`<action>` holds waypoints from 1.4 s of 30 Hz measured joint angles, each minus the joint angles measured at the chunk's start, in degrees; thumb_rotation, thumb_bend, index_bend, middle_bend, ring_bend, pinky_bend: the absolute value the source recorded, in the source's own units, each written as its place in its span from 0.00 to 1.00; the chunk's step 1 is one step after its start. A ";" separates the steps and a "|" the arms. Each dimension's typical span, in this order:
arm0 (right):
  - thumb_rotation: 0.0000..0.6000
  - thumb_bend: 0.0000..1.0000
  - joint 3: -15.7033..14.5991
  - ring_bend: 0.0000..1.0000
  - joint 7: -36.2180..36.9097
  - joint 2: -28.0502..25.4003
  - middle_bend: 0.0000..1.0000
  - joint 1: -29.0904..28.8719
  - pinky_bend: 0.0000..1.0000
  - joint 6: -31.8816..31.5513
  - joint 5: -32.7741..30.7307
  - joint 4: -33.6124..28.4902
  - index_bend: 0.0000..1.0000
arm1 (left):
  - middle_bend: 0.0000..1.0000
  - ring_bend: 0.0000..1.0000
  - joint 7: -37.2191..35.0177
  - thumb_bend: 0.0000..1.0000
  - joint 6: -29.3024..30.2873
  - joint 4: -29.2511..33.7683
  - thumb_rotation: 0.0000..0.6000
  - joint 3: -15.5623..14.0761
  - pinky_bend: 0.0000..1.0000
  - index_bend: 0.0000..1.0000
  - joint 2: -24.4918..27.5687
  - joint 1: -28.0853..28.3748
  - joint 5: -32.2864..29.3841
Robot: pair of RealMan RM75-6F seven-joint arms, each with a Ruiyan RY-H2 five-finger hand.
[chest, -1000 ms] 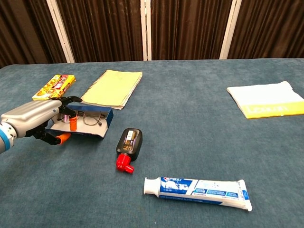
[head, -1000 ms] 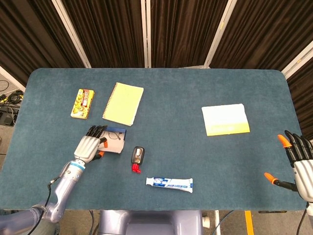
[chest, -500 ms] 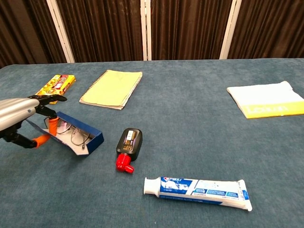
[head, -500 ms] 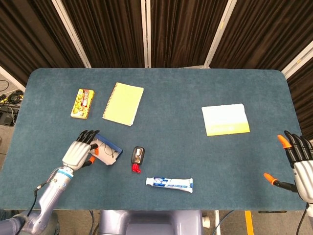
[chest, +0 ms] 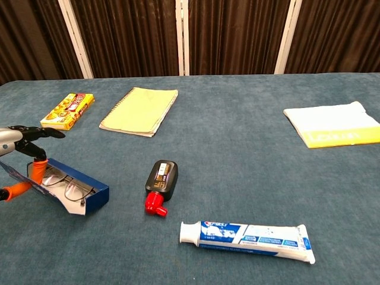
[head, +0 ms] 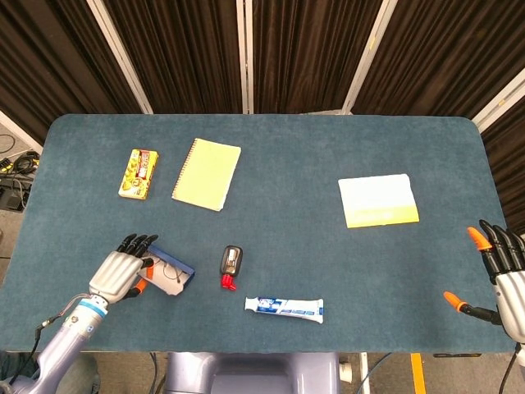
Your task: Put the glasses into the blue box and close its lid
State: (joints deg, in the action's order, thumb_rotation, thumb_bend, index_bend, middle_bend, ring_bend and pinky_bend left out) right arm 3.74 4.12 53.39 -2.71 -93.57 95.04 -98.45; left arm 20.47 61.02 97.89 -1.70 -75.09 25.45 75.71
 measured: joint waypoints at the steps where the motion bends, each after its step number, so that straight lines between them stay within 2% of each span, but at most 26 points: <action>1: 1.00 0.00 0.01 0.00 -0.03 0.00 0.00 -0.01 0.00 0.05 -0.06 0.00 0.00 | 0.00 0.00 0.05 0.50 -0.25 -0.41 1.00 0.18 0.00 0.64 -0.61 0.17 -0.33; 5: 1.00 0.00 0.06 0.00 0.08 -0.04 0.00 0.02 0.00 0.11 -0.33 0.03 0.00 | 0.00 0.00 0.76 0.50 -1.55 -2.98 1.00 1.14 0.00 0.63 -3.96 1.08 -2.31; 12: 1.00 0.00 0.11 0.00 0.26 -0.04 0.00 0.06 0.00 0.15 -0.53 0.17 0.00 | 0.00 0.00 2.79 0.50 -1.97 -4.87 1.00 2.07 0.00 0.57 -6.61 1.84 -4.35; 14: 1.00 0.00 0.15 0.00 0.38 -0.05 0.00 0.06 0.00 0.20 -0.67 0.18 0.00 | 0.00 0.00 3.17 0.50 -1.84 -5.52 1.00 2.37 0.00 0.50 -7.30 1.96 -4.89; 18: 1.00 0.00 0.15 0.00 0.41 -0.05 0.00 0.06 0.00 0.20 -0.65 0.21 0.00 | 0.00 0.00 2.51 0.48 -1.56 -6.20 1.00 2.78 0.00 0.09 -8.01 2.02 -5.08; 19: 1.00 0.00 0.15 0.00 0.39 -0.04 0.00 0.06 0.00 0.23 -0.64 0.21 0.00 | 0.00 0.00 2.12 0.47 -1.51 -6.29 1.00 2.87 0.00 0.03 -8.09 2.02 -5.05; 20: 1.00 0.00 0.14 0.00 0.37 -0.03 0.00 0.06 0.00 0.24 -0.64 0.20 0.00 | 0.00 0.00 1.54 0.47 -1.42 -6.44 1.00 2.98 0.00 0.01 -8.18 2.02 -4.94; 27: 1.00 0.00 0.19 0.00 0.34 -0.01 0.00 0.07 0.00 0.19 -0.67 0.14 0.00 | 0.00 0.00 -2.29 0.43 -0.29 -6.46 1.00 4.20 0.00 0.00 -7.78 1.97 -3.83; 29: 1.00 0.00 0.20 0.00 0.36 0.01 0.00 0.07 0.00 0.23 -0.73 0.13 0.00 | 0.00 0.00 -3.45 0.36 0.13 -5.90 1.00 4.44 0.00 0.00 -6.70 1.97 -2.93; 33: 1.00 0.00 0.19 0.00 0.31 0.02 0.00 0.08 0.00 0.21 -0.67 0.12 0.00 | 0.00 0.00 -5.59 0.09 -1.45 -4.72 1.00 3.76 0.00 0.00 -3.64 2.51 -0.96; 35: 1.00 0.00 0.20 0.00 0.37 0.02 0.00 0.09 0.00 0.19 -0.68 0.11 0.00 | 0.00 0.00 -6.70 0.01 -3.38 -4.35 1.00 2.97 0.00 0.00 -1.90 3.12 0.40; 38: 1.00 0.00 0.20 0.00 0.37 0.04 0.00 0.07 0.00 0.27 -0.70 0.11 0.00 | 0.00 0.00 -8.05 0.00 -5.62 -4.59 1.00 1.62 0.00 0.00 -0.38 4.09 2.87; 42: 1.00 0.00 0.15 0.00 0.16 0.12 0.00 0.02 0.00 0.39 -0.61 0.10 0.00 | 0.00 0.00 -8.62 0.00 -6.10 -6.77 1.00 0.98 0.00 0.04 -1.16 4.63 4.23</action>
State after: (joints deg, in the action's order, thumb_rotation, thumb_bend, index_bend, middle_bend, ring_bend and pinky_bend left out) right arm 3.89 4.27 53.51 -2.69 -93.18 94.43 -98.35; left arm 11.85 54.92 91.12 -0.72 -76.26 30.08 79.94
